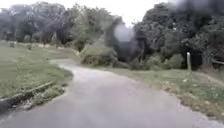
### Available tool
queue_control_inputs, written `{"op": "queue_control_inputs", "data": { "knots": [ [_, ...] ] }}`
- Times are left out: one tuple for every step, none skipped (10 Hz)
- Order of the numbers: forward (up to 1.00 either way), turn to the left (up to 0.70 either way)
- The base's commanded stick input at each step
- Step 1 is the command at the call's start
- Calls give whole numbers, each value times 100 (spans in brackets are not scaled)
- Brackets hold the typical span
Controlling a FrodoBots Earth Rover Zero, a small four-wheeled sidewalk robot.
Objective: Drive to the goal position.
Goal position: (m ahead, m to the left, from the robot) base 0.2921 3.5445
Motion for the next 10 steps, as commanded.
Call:
{"op": "queue_control_inputs", "data": {
  "knots": [
    [100,14],
    [100,21],
    [100,28],
    [100,6],
    [100,5],
    [100,5],
    [100,5],
    [100,5],
    [100,11],
    [100,16]
  ]
}}
